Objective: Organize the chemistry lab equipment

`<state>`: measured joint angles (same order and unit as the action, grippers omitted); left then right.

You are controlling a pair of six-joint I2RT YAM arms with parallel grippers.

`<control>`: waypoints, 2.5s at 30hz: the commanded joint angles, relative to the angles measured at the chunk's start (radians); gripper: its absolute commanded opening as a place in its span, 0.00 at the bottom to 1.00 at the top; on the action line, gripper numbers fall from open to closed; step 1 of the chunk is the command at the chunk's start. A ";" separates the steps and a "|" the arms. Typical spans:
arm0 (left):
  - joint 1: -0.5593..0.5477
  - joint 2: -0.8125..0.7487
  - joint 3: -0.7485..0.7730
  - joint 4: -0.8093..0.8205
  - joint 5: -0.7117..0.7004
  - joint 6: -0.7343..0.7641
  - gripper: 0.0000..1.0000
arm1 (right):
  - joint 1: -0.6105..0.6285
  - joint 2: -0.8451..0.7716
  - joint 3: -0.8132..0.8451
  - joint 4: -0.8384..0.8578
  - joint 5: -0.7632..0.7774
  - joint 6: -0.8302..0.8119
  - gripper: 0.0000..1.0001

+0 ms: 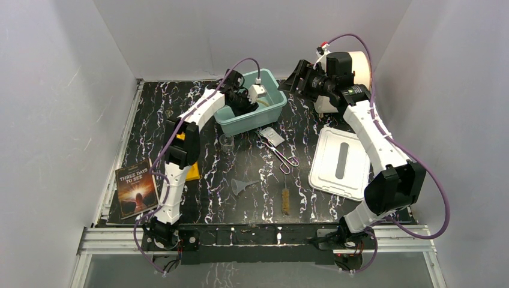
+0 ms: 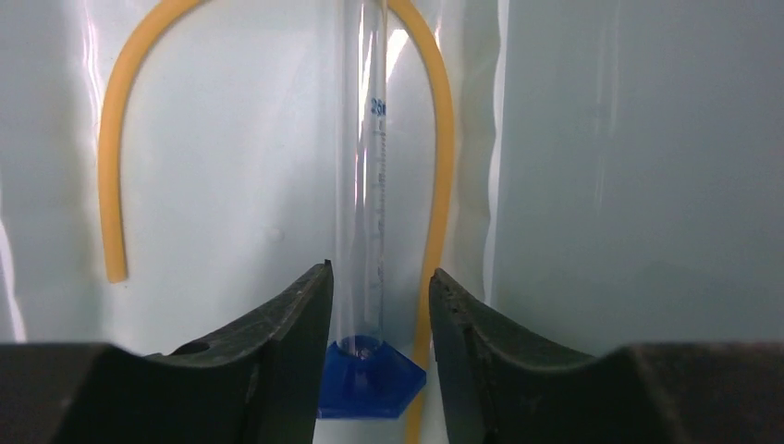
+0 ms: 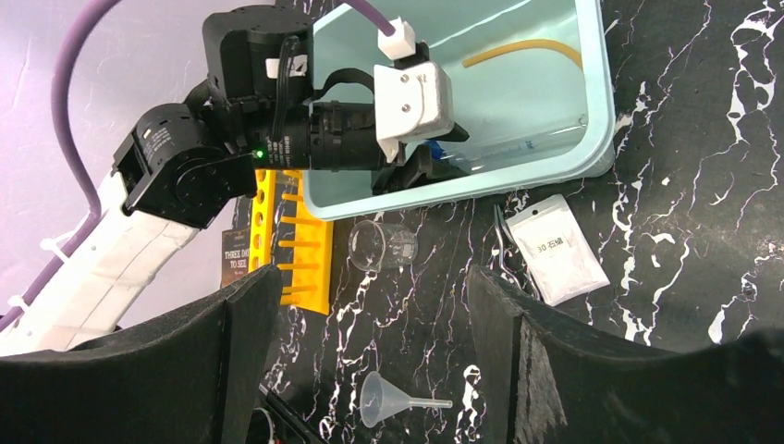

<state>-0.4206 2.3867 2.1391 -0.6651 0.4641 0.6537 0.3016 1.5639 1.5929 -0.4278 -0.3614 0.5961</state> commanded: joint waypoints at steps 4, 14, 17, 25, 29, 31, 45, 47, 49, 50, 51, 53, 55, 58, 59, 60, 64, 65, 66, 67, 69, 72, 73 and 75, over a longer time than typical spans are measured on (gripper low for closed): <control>0.009 -0.029 0.085 -0.016 0.087 -0.047 0.46 | 0.003 -0.032 0.020 0.023 -0.005 -0.016 0.81; 0.035 -0.121 0.160 -0.004 0.123 -0.083 0.53 | 0.001 -0.045 0.016 0.020 0.007 -0.022 0.82; 0.051 -0.176 0.138 0.027 0.120 -0.113 0.56 | 0.002 -0.048 0.016 0.022 0.018 -0.032 0.82; 0.076 -0.421 -0.084 0.255 -0.023 -0.370 0.78 | 0.014 -0.067 -0.058 0.067 0.049 -0.073 0.84; 0.081 -0.618 -0.269 0.401 -0.180 -0.577 0.85 | 0.071 -0.067 -0.089 0.072 0.122 -0.134 0.87; 0.087 -0.701 -0.351 0.436 -0.235 -0.668 0.86 | 0.118 -0.065 -0.102 0.075 0.166 -0.160 0.88; 0.146 -0.991 -0.483 0.255 -0.587 -0.881 0.91 | 0.589 0.101 -0.186 0.123 0.601 -0.336 0.94; 0.146 -1.003 -0.479 0.241 -0.653 -0.909 0.91 | 0.611 0.147 -0.170 0.131 0.622 -0.337 0.95; 0.146 -1.006 -0.471 0.233 -0.683 -0.924 0.92 | 0.623 0.184 -0.159 0.157 0.631 -0.341 0.96; 0.147 -1.006 -0.469 0.230 -0.694 -0.928 0.91 | 0.629 0.202 -0.157 0.180 0.637 -0.346 0.96; 0.145 -1.004 -0.465 0.227 -0.703 -0.931 0.92 | 0.636 0.217 -0.156 0.216 0.645 -0.353 0.96; 0.144 -1.001 -0.461 0.226 -0.714 -0.933 0.92 | 0.649 0.251 -0.151 0.265 0.660 -0.368 0.97; 0.140 -0.999 -0.458 0.228 -0.709 -0.933 0.91 | 0.665 0.292 -0.145 0.305 0.681 -0.385 0.98; 0.138 -0.995 -0.454 0.229 -0.702 -0.932 0.92 | 0.681 0.338 -0.138 0.361 0.708 -0.414 0.99; 0.136 -0.994 -0.452 0.229 -0.702 -0.932 0.92 | 0.682 0.352 -0.135 0.372 0.719 -0.416 0.99; 0.136 -0.993 -0.450 0.227 -0.702 -0.933 0.92 | 0.682 0.367 -0.130 0.382 0.721 -0.416 0.99; 0.136 -0.982 -0.436 0.229 -0.703 -0.938 0.92 | 0.684 0.416 -0.109 0.418 0.734 -0.416 0.99; 0.136 -0.974 -0.428 0.229 -0.701 -0.943 0.92 | 0.684 0.428 -0.104 0.432 0.730 -0.416 0.99; 0.135 -0.965 -0.420 0.228 -0.695 -0.948 0.92 | 0.684 0.440 -0.099 0.451 0.728 -0.417 0.99; 0.136 -0.957 -0.414 0.229 -0.688 -0.950 0.92 | 0.685 0.450 -0.092 0.459 0.731 -0.415 0.98; 0.135 -0.948 -0.407 0.229 -0.687 -0.950 0.92 | 0.686 0.469 -0.082 0.473 0.731 -0.413 0.97; 0.136 -0.942 -0.410 0.229 -0.695 -0.945 0.92 | 0.686 0.484 -0.082 0.501 0.721 -0.418 0.93; 0.136 -0.940 -0.413 0.231 -0.697 -0.944 0.92 | 0.686 0.489 -0.081 0.507 0.720 -0.419 0.92; 0.136 -0.939 -0.417 0.233 -0.700 -0.940 0.92 | 0.685 0.497 -0.079 0.511 0.720 -0.423 0.90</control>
<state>-0.2810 1.4521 1.6970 -0.4351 -0.2207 -0.2886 0.9859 2.0510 1.4643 -0.0086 0.3405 0.1875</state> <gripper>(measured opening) 0.918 0.915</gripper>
